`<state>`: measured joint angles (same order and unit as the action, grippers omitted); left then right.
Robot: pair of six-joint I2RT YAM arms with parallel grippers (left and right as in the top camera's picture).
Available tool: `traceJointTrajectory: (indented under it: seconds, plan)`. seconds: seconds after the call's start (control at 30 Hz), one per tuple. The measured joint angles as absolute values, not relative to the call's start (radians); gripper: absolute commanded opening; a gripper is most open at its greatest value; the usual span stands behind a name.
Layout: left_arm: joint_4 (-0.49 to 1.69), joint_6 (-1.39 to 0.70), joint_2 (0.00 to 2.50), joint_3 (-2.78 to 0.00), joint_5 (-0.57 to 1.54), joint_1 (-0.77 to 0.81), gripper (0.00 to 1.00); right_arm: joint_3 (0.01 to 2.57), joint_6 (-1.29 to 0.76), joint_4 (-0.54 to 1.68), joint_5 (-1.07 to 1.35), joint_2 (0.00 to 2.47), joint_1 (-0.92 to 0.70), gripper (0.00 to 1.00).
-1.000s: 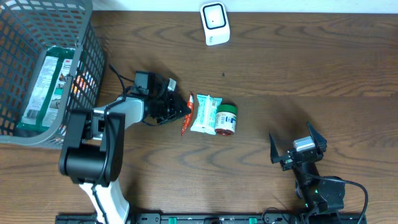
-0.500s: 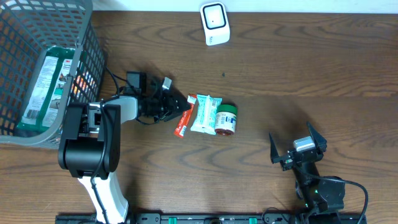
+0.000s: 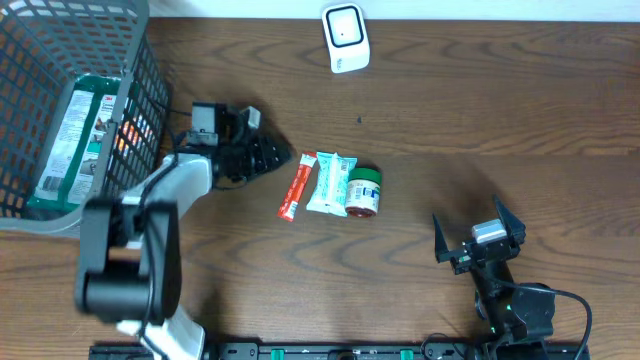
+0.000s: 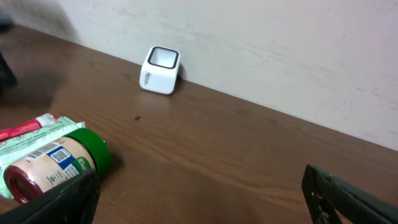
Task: Scan the item barcode
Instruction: 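Open the left gripper and move it back toward the basket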
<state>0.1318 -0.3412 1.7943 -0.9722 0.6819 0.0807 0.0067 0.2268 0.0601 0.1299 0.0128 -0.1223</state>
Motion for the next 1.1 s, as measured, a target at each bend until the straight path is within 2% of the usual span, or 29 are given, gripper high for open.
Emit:
traceJointTrajectory:
  seconds: [0.2, 0.5, 0.77, 0.9, 0.93, 1.1]
  plan:
    - [0.281, -0.337, 1.657, -0.973, 0.528, 0.141, 0.07, 0.007, 0.227, 0.06, 0.13, 0.013, -0.122, 0.99]
    - [0.339, -0.336, 1.76, -0.924, 0.249, 0.339, 0.08, 0.007, 0.227, 0.06, 0.13, 0.013, -0.122, 0.99]
    - [0.327, -0.344, 1.763, -0.925, 0.199, 0.399, 0.09, 0.007, 0.227, 0.06, 0.13, 0.013, -0.122, 0.99]
    - [0.35, -0.351, 1.737, -0.926, 0.182, 0.401, 0.17, 0.007, 0.227, 0.06, 0.13, 0.013, -0.122, 0.99]
    - [0.38, -0.349, 1.709, -0.93, 0.165, 0.399, 0.31, 0.007, 0.227, 0.06, 0.13, 0.013, -0.122, 0.99]
    - [0.621, -0.362, 1.534, -1.118, 0.021, 0.361, 0.47, 0.007, 0.227, 0.061, 0.13, 0.013, -0.122, 0.99]
